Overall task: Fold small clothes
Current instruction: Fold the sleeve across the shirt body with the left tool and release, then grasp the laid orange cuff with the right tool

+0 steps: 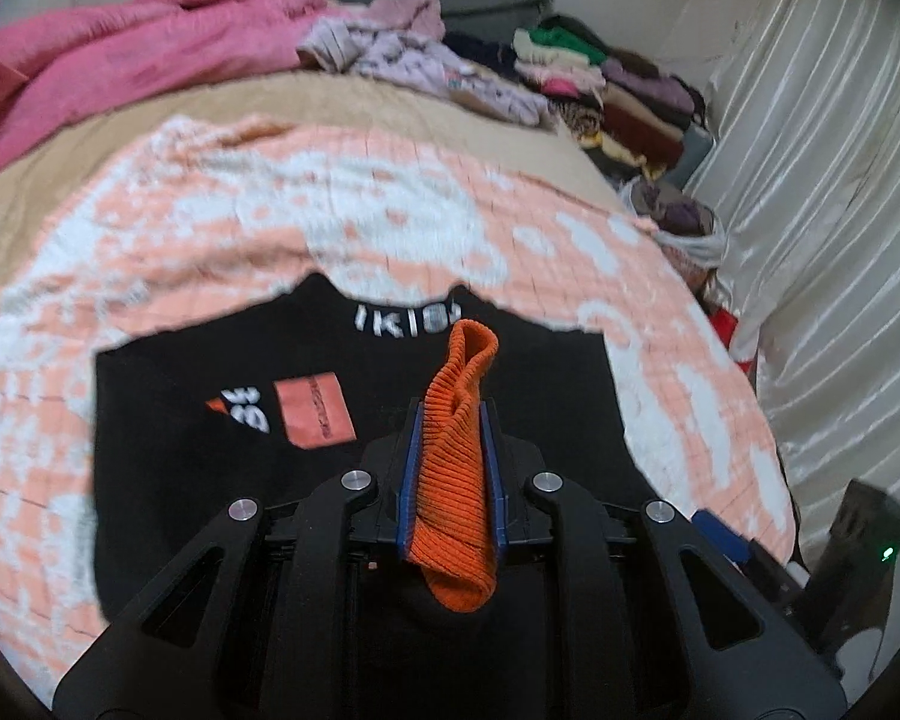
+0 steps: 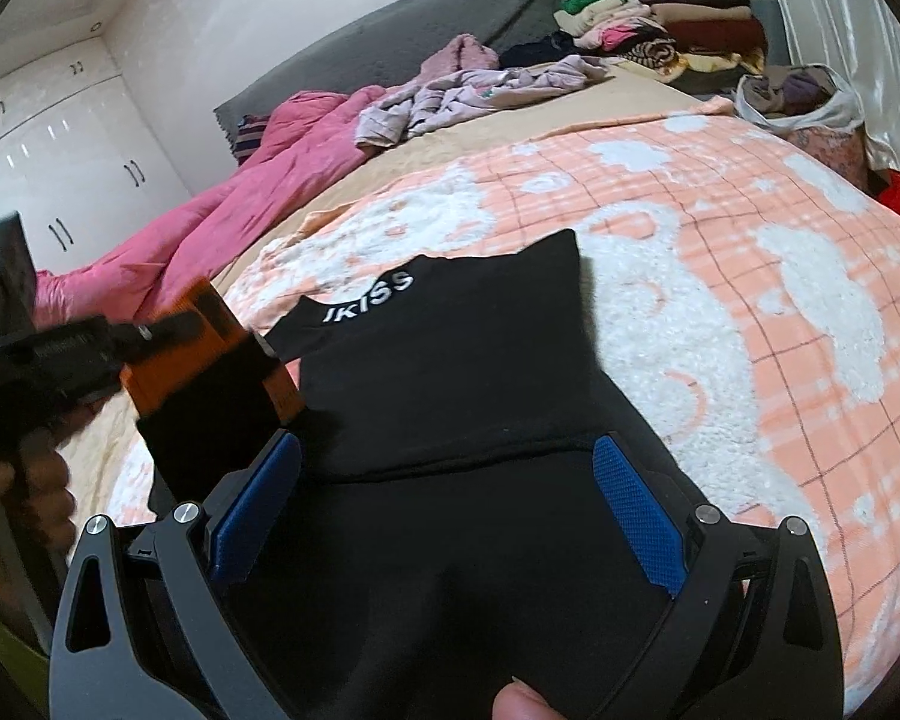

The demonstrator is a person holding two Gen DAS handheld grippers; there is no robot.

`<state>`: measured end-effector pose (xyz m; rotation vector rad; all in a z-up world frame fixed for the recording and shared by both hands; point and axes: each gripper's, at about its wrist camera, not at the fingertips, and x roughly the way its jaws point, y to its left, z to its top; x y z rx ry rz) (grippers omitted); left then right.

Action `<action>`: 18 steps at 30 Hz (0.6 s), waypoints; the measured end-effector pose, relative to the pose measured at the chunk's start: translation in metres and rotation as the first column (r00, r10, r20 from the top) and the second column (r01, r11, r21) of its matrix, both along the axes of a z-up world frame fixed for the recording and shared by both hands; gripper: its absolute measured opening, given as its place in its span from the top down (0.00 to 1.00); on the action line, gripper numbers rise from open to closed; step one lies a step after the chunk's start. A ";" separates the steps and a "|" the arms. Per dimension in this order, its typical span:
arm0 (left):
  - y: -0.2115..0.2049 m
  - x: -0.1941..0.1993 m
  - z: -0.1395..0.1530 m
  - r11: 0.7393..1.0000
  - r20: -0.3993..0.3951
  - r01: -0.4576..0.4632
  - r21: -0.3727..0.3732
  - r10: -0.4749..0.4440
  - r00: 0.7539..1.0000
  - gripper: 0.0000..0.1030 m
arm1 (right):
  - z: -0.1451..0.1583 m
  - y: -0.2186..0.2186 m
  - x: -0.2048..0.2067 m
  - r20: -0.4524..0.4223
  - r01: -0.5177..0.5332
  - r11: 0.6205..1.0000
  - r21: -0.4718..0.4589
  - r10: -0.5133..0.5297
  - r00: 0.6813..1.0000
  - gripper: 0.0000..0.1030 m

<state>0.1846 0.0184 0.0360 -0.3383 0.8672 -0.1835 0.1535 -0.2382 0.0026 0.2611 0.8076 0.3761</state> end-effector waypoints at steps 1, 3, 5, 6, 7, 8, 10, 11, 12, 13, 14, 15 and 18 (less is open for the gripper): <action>-0.001 0.001 -0.004 1.000 -0.009 0.017 -0.009 -0.017 1.000 0.83 | -0.001 -0.001 0.001 -0.003 0.003 1.000 0.000 -0.003 1.000 0.05; -0.004 0.001 -0.011 0.998 -0.021 0.052 -0.029 -0.052 0.998 0.66 | -0.002 -0.001 0.003 -0.007 0.006 1.000 -0.003 -0.006 1.000 0.05; -0.005 0.001 -0.018 0.994 -0.043 0.099 -0.056 -0.101 0.994 0.45 | -0.004 -0.001 0.005 -0.009 0.008 1.000 -0.004 -0.008 1.000 0.05; -0.004 0.000 -0.020 0.992 -0.048 0.110 -0.067 -0.113 0.992 0.44 | -0.004 0.000 0.007 -0.009 0.010 1.000 -0.006 -0.010 1.000 0.05; -0.002 -0.003 -0.021 0.991 -0.042 0.112 -0.072 -0.115 0.992 0.44 | -0.004 0.000 0.008 -0.010 0.011 1.000 -0.008 -0.011 1.000 0.05; -0.001 -0.004 -0.020 0.992 -0.039 0.108 -0.069 -0.111 0.993 0.44 | -0.005 0.001 0.009 -0.014 0.012 1.000 -0.007 -0.012 1.000 0.05; 0.006 -0.007 -0.019 0.993 -0.032 0.096 -0.075 -0.098 0.995 0.44 | -0.008 0.003 0.011 -0.022 0.008 1.000 -0.006 -0.008 1.000 0.05; 0.010 -0.008 -0.019 0.994 -0.027 0.085 -0.071 -0.087 0.996 0.44 | -0.009 0.006 0.013 -0.027 -0.001 1.000 -0.009 0.000 1.000 0.05; 0.014 -0.009 -0.017 0.996 -0.022 0.069 -0.057 -0.071 0.997 0.44 | -0.011 0.009 0.014 -0.031 -0.008 1.000 -0.014 0.007 0.999 0.05; 0.019 -0.011 -0.016 0.998 -0.016 0.051 -0.032 -0.051 0.999 0.44 | -0.013 0.013 0.015 -0.036 -0.015 1.000 -0.019 0.015 0.999 0.05; 0.025 -0.012 -0.015 1.000 -0.015 0.028 -0.003 -0.028 0.999 0.44 | -0.015 0.018 0.017 -0.045 -0.031 0.999 -0.023 0.030 0.999 0.05; 0.029 -0.013 -0.015 1.000 -0.014 0.011 0.018 -0.011 1.000 0.44 | -0.016 0.022 0.017 -0.050 -0.040 0.999 -0.026 0.039 0.998 0.05; 0.046 -0.018 -0.012 0.994 0.011 -0.049 0.095 0.048 0.999 0.44 | -0.024 0.039 0.019 -0.073 -0.082 0.995 -0.056 0.078 0.994 0.05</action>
